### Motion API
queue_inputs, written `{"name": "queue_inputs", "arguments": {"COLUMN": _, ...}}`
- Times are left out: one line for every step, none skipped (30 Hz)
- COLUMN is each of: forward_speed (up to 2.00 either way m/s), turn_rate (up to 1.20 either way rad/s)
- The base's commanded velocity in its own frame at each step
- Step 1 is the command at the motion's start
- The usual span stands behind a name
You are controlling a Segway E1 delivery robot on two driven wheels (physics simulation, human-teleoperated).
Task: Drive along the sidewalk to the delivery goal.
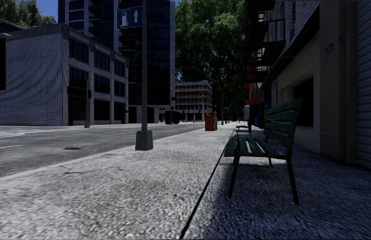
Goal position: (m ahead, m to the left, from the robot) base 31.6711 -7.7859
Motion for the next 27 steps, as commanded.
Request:
{"name": "queue_inputs", "arguments": {"forward_speed": 2.0, "turn_rate": 0.57}}
{"name": "queue_inputs", "arguments": {"forward_speed": 2.0, "turn_rate": 0.57}}
{"name": "queue_inputs", "arguments": {"forward_speed": 2.0, "turn_rate": 0.57}}
{"name": "queue_inputs", "arguments": {"forward_speed": 2.0, "turn_rate": 0.57}}
{"name": "queue_inputs", "arguments": {"forward_speed": 2.0, "turn_rate": 0.57}}
{"name": "queue_inputs", "arguments": {"forward_speed": 2.0, "turn_rate": 0.55}}
{"name": "queue_inputs", "arguments": {"forward_speed": 2.0, "turn_rate": 0.42}}
{"name": "queue_inputs", "arguments": {"forward_speed": 2.0, "turn_rate": 0.29}}
{"name": "queue_inputs", "arguments": {"forward_speed": 2.0, "turn_rate": 0.29}}
{"name": "queue_inputs", "arguments": {"forward_speed": 2.0, "turn_rate": 0.04}}
{"name": "queue_inputs", "arguments": {"forward_speed": 2.0, "turn_rate": 0.0}}
{"name": "queue_inputs", "arguments": {"forward_speed": 2.0, "turn_rate": 0.0}}
{"name": "queue_inputs", "arguments": {"forward_speed": 2.0, "turn_rate": 0.0}}
{"name": "queue_inputs", "arguments": {"forward_speed": 2.0, "turn_rate": -0.03}}
{"name": "queue_inputs", "arguments": {"forward_speed": 2.0, "turn_rate": -0.24}}
{"name": "queue_inputs", "arguments": {"forward_speed": 2.0, "turn_rate": -0.31}}
{"name": "queue_inputs", "arguments": {"forward_speed": 2.0, "turn_rate": -0.31}}
{"name": "queue_inputs", "arguments": {"forward_speed": 2.0, "turn_rate": -0.35}}
{"name": "queue_inputs", "arguments": {"forward_speed": 2.0, "turn_rate": -0.45}}
{"name": "queue_inputs", "arguments": {"forward_speed": 2.0, "turn_rate": -0.54}}
{"name": "queue_inputs", "arguments": {"forward_speed": 2.0, "turn_rate": -0.54}}
{"name": "queue_inputs", "arguments": {"forward_speed": 2.0, "turn_rate": -0.55}}
{"name": "queue_inputs", "arguments": {"forward_speed": 2.0, "turn_rate": -0.56}}
{"name": "queue_inputs", "arguments": {"forward_speed": 2.0, "turn_rate": -0.56}}
{"name": "queue_inputs", "arguments": {"forward_speed": 2.0, "turn_rate": -0.56}}
{"name": "queue_inputs", "arguments": {"forward_speed": 2.0, "turn_rate": -0.56}}
{"name": "queue_inputs", "arguments": {"forward_speed": 2.0, "turn_rate": -0.56}}
